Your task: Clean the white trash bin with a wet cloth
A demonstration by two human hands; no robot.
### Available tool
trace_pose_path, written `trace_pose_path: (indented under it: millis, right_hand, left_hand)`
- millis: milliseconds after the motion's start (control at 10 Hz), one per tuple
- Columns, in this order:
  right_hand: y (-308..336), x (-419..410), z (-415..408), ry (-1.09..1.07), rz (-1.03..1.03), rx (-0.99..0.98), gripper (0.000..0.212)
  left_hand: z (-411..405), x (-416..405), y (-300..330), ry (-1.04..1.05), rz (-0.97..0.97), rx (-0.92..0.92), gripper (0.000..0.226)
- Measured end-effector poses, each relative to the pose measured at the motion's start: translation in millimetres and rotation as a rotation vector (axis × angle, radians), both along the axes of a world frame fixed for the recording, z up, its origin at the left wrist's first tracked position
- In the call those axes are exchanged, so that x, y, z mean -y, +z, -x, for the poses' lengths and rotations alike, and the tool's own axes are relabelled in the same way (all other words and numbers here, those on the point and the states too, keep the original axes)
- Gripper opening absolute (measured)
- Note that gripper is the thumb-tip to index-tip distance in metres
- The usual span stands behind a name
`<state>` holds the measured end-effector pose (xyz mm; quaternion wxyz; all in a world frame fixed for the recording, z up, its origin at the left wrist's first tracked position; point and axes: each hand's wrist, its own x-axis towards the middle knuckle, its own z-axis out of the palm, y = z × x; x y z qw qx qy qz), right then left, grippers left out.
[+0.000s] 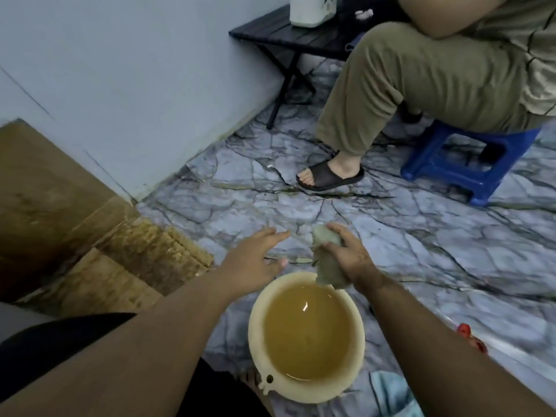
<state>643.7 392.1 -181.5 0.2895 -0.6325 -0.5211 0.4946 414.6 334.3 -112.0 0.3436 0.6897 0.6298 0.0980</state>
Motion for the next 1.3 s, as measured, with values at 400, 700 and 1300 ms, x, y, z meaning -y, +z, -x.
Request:
trace_pose_path:
  millis: [400, 700, 1300]
  right_hand:
    - [-139.0, -7.1, -5.2, 0.005, 0.183, 0.237, 0.062]
    - [-123.0, 6.3, -4.6, 0.159, 0.287, 0.559, 0.053]
    - [-117.6, 8.9, -6.7, 0.405, 0.177, 0.688, 0.054]
  left_hand:
    - [1.9, -23.4, -36.9, -0.096, 0.213, -0.055, 0.059]
    - [4.2, -26.7, -38.3, -0.104, 0.297, -0.075, 0.060]
    - [3.0, -10.3, -17.3, -0.030, 0.345, -0.091, 0.061]
